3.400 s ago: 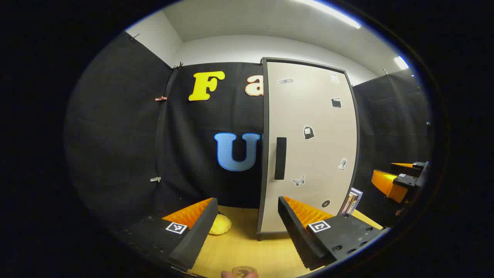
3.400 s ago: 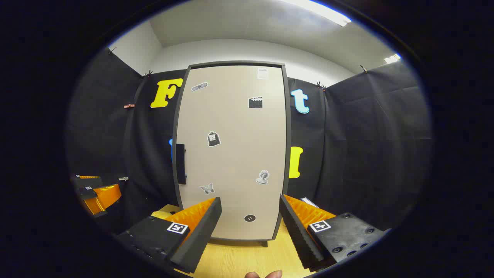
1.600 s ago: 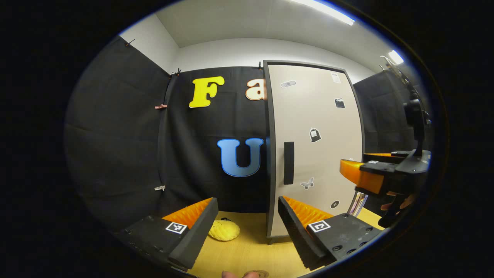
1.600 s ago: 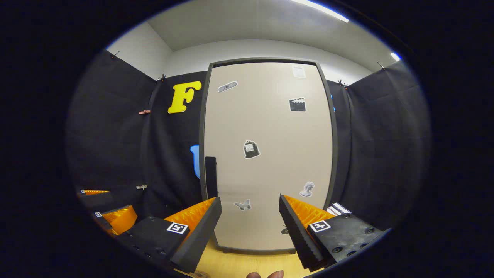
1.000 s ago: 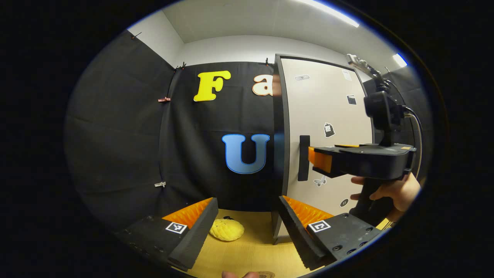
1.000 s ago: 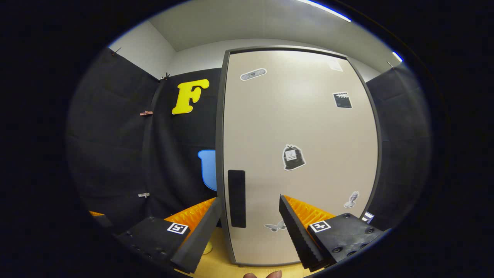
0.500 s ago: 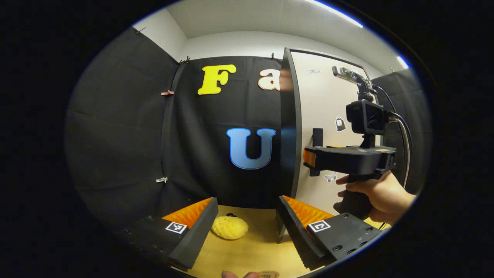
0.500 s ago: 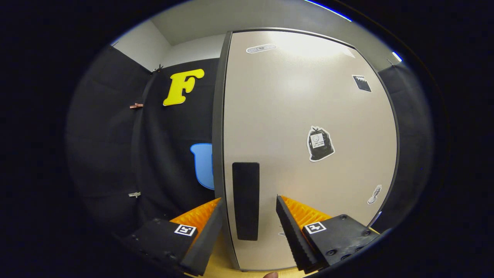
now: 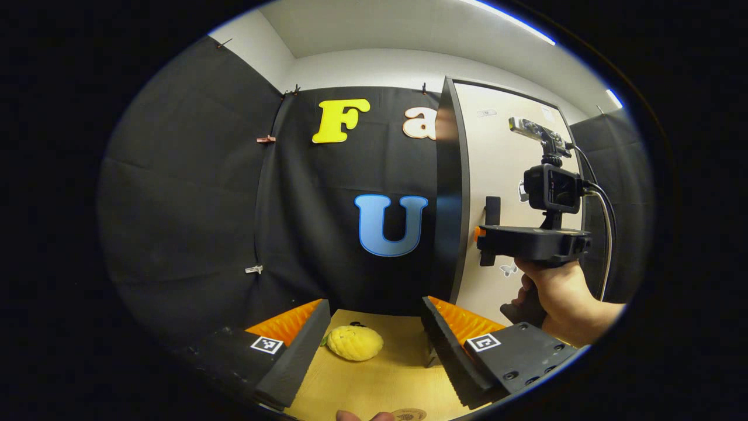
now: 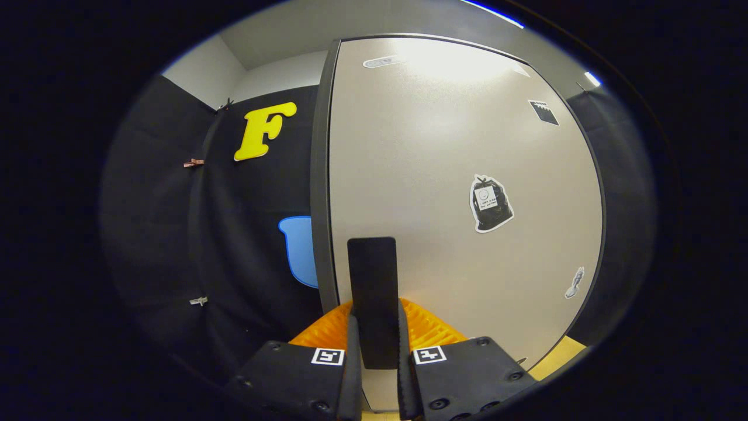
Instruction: Open the cabinet door with the right hand, grasp the bottle in the cabinet with the left hand and place it on the coaster, then close the cabinet door with the right hand.
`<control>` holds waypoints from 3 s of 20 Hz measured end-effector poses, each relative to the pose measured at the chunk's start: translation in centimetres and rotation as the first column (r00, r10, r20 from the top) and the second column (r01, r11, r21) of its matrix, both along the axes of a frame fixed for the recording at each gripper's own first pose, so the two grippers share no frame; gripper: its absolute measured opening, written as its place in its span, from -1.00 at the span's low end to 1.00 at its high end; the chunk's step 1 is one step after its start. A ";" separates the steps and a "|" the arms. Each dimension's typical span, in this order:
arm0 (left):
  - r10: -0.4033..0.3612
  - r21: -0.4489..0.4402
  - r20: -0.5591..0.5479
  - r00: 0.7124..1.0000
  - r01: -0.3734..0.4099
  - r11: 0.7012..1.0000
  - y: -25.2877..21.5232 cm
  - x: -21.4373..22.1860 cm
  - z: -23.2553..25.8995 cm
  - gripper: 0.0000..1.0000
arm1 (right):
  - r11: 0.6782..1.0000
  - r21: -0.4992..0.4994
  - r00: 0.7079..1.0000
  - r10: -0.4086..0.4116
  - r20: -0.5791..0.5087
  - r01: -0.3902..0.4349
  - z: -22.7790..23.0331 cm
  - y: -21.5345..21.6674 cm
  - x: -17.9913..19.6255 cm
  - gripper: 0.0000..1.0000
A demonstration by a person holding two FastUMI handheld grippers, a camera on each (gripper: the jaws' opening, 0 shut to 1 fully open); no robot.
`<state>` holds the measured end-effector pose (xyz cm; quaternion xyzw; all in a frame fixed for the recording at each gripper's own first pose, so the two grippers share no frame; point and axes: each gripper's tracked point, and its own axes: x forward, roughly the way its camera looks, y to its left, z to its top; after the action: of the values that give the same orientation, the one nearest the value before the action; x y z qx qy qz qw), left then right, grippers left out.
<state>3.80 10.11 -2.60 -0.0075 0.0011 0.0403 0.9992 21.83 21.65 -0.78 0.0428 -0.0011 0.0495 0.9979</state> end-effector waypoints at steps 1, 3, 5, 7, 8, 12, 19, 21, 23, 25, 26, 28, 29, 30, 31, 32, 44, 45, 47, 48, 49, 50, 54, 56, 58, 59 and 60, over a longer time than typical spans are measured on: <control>0.007 -0.002 -0.001 1.000 -0.007 1.000 0.0 -0.3 0.0 0.96 | 1.000 0.001 1.000 0.010 -0.004 -0.010 0.0 -0.1 -0.1 -0.68; 0.018 -0.001 0.004 1.000 -0.018 1.000 0.1 -0.6 0.3 0.96 | 0.999 -0.006 0.999 0.033 -0.005 -0.033 0.1 0.0 -0.7 -0.60; 0.020 0.005 0.007 1.000 -0.020 1.000 -0.2 -0.8 0.7 0.96 | 0.998 -0.005 0.998 0.063 -0.010 -0.063 0.2 0.1 -1.7 -0.60; 0.017 0.017 0.012 1.000 -0.018 1.000 -0.9 -1.4 1.1 0.96 | 0.995 0.005 0.995 0.103 -0.013 -0.103 0.2 0.0 -3.3 -0.60; 0.017 0.022 0.014 1.000 -0.017 1.000 -1.4 -2.0 1.3 0.96 | 0.992 0.004 0.992 0.123 -0.012 -0.123 0.2 0.0 -4.2 -0.60; 0.004 0.021 0.017 1.000 -0.005 1.000 -3.5 -3.9 1.2 0.96 | 0.980 0.012 0.980 0.199 -0.015 -0.198 0.5 -1.1 -7.3 -0.60; -0.012 0.036 0.027 1.000 0.011 0.999 -5.6 -5.7 1.8 0.96 | 0.959 0.011 0.959 0.282 -0.022 -0.282 1.0 -3.9 -13.0 -0.60; -0.021 0.040 0.029 0.999 0.020 0.999 -6.4 -6.0 1.8 0.96 | 0.958 0.008 0.958 0.287 -0.024 -0.287 1.2 -4.6 -14.0 -0.60; -0.034 0.044 0.030 0.999 0.032 0.999 -7.2 -6.1 2.1 0.96 | 0.957 0.012 0.956 0.291 -0.030 -0.290 1.3 -5.2 -14.7 -0.60; -0.041 0.047 0.031 0.999 0.040 0.998 -7.8 -6.0 2.3 0.96 | 0.956 0.010 0.956 0.292 -0.034 -0.292 1.5 -6.0 -15.5 -0.60; -0.047 0.046 0.032 0.998 0.045 0.998 -8.2 -5.9 2.5 0.96 | 0.956 0.008 0.956 0.292 -0.036 -0.292 1.5 -6.2 -15.8 -0.60; -0.045 0.039 0.037 0.998 0.044 0.998 -8.7 -5.9 2.8 0.96 | 0.958 0.007 0.958 0.285 -0.038 -0.285 1.6 -6.9 -16.4 -0.60; -0.050 0.031 0.040 0.998 0.048 0.998 -9.2 -5.8 2.8 0.96 | 0.961 0.009 0.960 0.276 -0.039 -0.275 1.6 -7.3 -16.6 -0.60; -0.057 0.023 0.040 0.998 0.056 0.998 -9.6 -5.8 2.9 0.96 | 0.965 0.009 0.964 0.264 -0.042 -0.264 1.6 -7.7 -16.8 -0.61; -0.066 0.018 0.042 0.997 0.066 0.998 -10.1 -5.8 3.0 0.96 | 0.969 0.008 0.968 0.249 -0.044 -0.249 1.6 -8.2 -16.9 -0.61; -0.073 0.019 0.044 0.996 0.072 0.997 -10.6 -5.7 3.3 0.96 | 0.972 0.006 0.971 0.234 -0.044 -0.234 1.6 -8.6 -17.1 -0.61; -0.159 0.029 0.053 0.986 0.158 0.987 -15.5 -5.8 4.0 0.96 | 0.996 -0.003 0.995 0.091 -0.040 -0.091 1.7 -13.7 -18.3 -0.63; -0.162 0.029 0.052 0.985 0.161 0.987 -15.8 -5.9 3.9 0.96 | 0.996 -0.008 0.996 0.085 -0.041 -0.086 1.6 -14.1 -18.4 -0.63; -0.172 0.031 0.046 0.984 0.171 0.985 -16.6 -5.7 3.8 0.97 | 0.996 -0.008 0.995 0.088 -0.042 -0.089 1.7 -14.6 -18.7 -0.63; -0.177 0.033 0.044 0.983 0.176 0.984 -17.1 -5.6 3.9 0.96 | 0.996 -0.002 0.995 0.090 -0.044 -0.090 1.6 -14.7 -18.8 -0.63; -0.185 0.035 0.042 0.982 0.184 0.982 -17.6 -5.5 3.8 0.96 | 0.996 0.002 0.995 0.086 -0.049 -0.086 1.5 -14.9 -18.8 -0.63; -0.192 0.039 0.042 0.981 0.190 0.981 -18.1 -5.4 3.9 0.96 | 0.997 0.003 0.995 0.078 -0.057 -0.078 1.4 -15.3 -18.9 -0.63; -0.218 0.037 0.038 0.975 0.216 0.976 -20.0 -5.2 3.7 0.96 | 0.999 0.018 0.997 0.036 -0.067 -0.035 1.4 -16.5 -19.0 -0.63; -0.230 0.044 0.036 0.972 0.229 0.973 -20.5 -5.1 3.6 0.96 | 0.999 0.035 0.997 0.025 -0.079 -0.023 1.3 -17.0 -19.0 -0.63; -0.240 0.048 0.037 0.970 0.238 0.970 -21.5 -4.8 3.6 0.96 | 0.999 0.050 0.996 0.013 -0.092 -0.008 1.2 -17.5 -19.1 -0.63; -0.246 0.046 0.036 0.969 0.245 0.969 -22.0 -4.6 3.6 0.96 | 0.999 0.052 0.995 0.005 -0.096 0.000 1.2 -17.8 -19.2 -0.65; -0.251 0.044 0.035 0.967 0.250 0.967 -22.4 -4.4 3.6 0.95 | 0.999 0.047 0.995 -0.004 -0.098 0.009 1.2 -18.2 -19.2 -0.65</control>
<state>-0.59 -12.26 1.01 0.0114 -0.0190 -0.0863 0.9960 2.65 3.48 0.41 0.0687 0.0463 0.0440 0.9956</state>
